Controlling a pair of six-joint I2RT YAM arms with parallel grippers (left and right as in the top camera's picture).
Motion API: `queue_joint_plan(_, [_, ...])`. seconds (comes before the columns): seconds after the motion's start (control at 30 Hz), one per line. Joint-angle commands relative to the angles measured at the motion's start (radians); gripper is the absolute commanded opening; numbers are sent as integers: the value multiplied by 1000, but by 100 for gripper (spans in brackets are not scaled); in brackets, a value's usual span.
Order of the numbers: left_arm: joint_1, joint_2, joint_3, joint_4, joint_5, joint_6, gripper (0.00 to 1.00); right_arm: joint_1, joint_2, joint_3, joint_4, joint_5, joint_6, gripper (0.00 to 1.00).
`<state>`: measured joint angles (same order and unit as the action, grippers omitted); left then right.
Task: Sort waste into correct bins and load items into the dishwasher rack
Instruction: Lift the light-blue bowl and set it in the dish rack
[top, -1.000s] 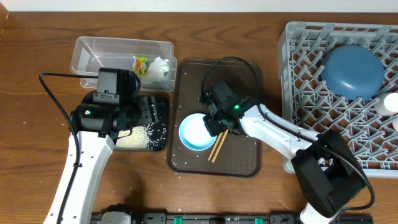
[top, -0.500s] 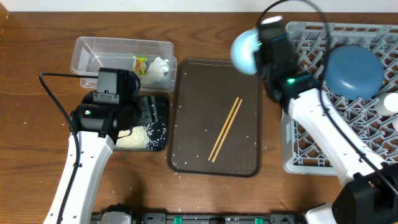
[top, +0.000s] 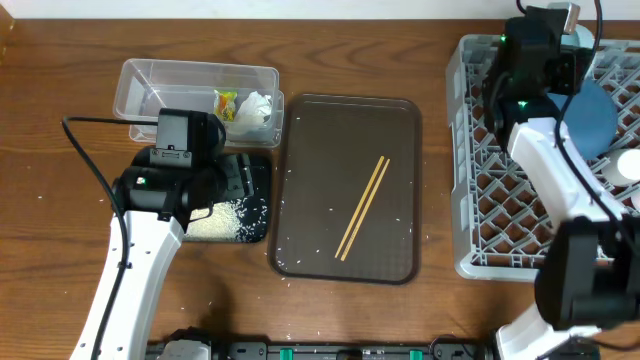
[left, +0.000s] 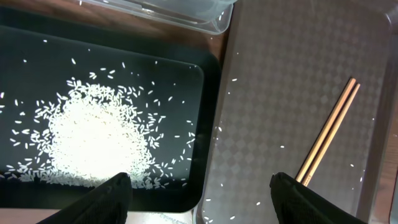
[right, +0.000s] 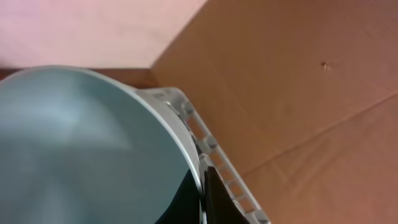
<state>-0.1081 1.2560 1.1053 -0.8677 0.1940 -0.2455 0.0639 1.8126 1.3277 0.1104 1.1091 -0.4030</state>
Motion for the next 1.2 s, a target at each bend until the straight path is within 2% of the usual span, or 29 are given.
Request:
queue_joint_plan(0.0, [0, 7, -4, -3, -16, 12, 74, -10, 75, 5, 44, 54, -100, 1])
queue_joint_plan(0.27, [0, 7, -4, -3, -16, 12, 74, 54, 183, 5, 57, 53, -100, 1])
queue_joint_plan(0.47, [0, 7, -4, -3, -16, 8, 74, 129, 208, 3, -5, 47, -74, 1])
queue_joint_plan(0.7, [0, 7, -4, -3, -16, 8, 74, 179, 208, 3, -147, 47, 10, 1])
queue_joint_plan(0.9, [0, 7, -4, -2, -16, 9, 75, 227, 208, 4, -385, 47, 172, 1])
queue_joint_plan(0.93, [0, 7, -4, 1, -16, 9, 74, 239, 208, 4, -416, 47, 204, 6])
queue_joint_plan(1.0, [0, 7, -4, 5, -16, 9, 74, 259, 207, 4, -451, 47, 253, 30])
queue_joint_plan(1.03, [0, 7, -4, 8, -16, 9, 74, 267, 200, 4, -458, 46, 275, 38])
queue_joint_plan(1.07, [0, 7, -4, 9, -16, 9, 74, 274, 193, 4, -460, 46, 292, 43])
queue_joint_plan(1.17, [0, 7, -4, 8, -16, 9, 74, 282, 143, 5, -460, -13, 313, 47])
